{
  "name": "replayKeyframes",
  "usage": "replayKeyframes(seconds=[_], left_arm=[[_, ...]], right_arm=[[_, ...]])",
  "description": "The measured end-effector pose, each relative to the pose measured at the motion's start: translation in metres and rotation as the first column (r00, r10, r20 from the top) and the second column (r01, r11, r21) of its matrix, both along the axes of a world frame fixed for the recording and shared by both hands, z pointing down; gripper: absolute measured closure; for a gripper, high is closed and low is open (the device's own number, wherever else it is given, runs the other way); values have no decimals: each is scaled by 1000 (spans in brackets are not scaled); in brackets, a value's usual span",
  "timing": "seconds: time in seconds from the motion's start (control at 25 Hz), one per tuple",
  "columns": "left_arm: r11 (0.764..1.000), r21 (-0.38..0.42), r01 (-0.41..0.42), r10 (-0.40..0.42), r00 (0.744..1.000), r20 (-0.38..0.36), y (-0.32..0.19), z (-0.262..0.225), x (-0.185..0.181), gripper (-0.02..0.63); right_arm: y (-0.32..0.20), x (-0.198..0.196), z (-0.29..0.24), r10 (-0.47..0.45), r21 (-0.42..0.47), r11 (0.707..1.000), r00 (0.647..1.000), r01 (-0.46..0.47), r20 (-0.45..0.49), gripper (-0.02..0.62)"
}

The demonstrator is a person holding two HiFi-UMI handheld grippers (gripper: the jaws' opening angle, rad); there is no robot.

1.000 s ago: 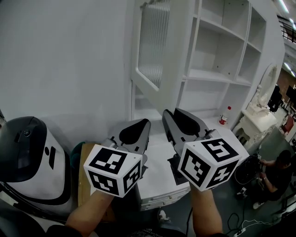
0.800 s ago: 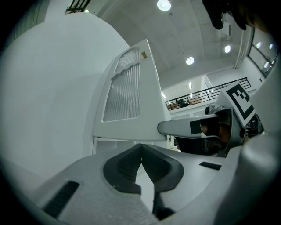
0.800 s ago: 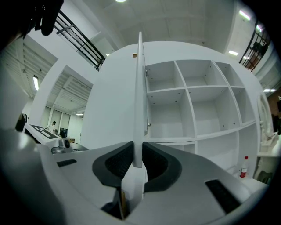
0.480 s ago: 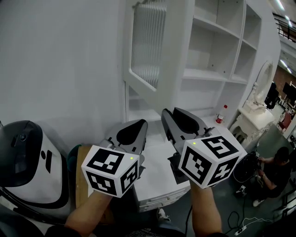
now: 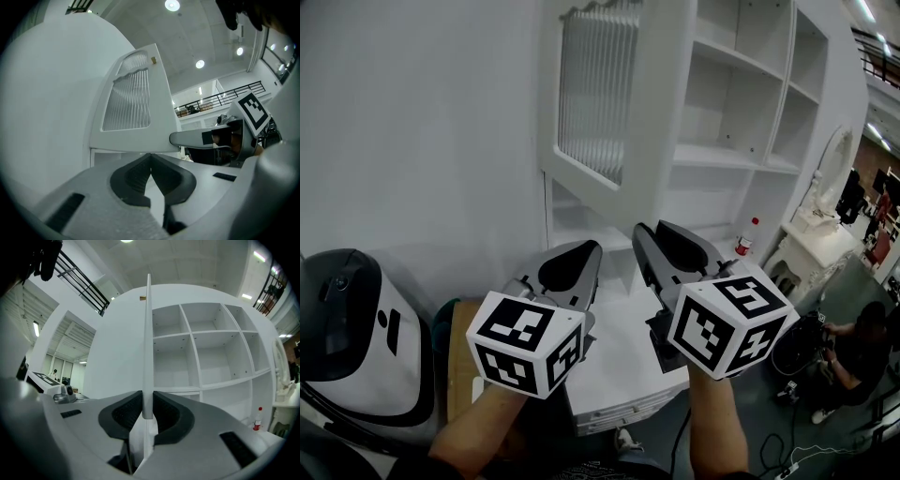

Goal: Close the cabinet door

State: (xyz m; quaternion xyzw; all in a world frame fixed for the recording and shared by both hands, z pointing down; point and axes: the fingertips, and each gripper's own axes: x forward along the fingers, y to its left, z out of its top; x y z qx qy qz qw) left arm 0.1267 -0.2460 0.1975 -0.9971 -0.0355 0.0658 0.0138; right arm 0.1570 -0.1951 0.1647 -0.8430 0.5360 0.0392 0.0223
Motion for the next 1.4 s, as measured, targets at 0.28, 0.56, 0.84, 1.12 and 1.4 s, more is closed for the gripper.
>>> replayKeyframes(seconds=[0.28,0.56,0.84,1.12,1.4], left_arm=[[1000,13,-3,3,1000,14,8,2,24,594],[1000,6,-10,10,1000,20,15,5,51,594],[1000,6,-21,21,1000,19,25,8,85,594],[1000,12,5,-5,1000,19,19,5,114,594],[999,18,46,-46,999,27,10,2,136,594]], right_arm=[[7,26,0,2,0,1000,1000,-2,-6,520],[14,52,-1,-20,-1,1000,1000,20,-3,517],[19,82,0,-36,-11,999,999,36,-4,509],[21,120,0,-30,-7,1000,1000,30,-1,499],[16,151,-1,-63,-1,998,998,63,11,489]])
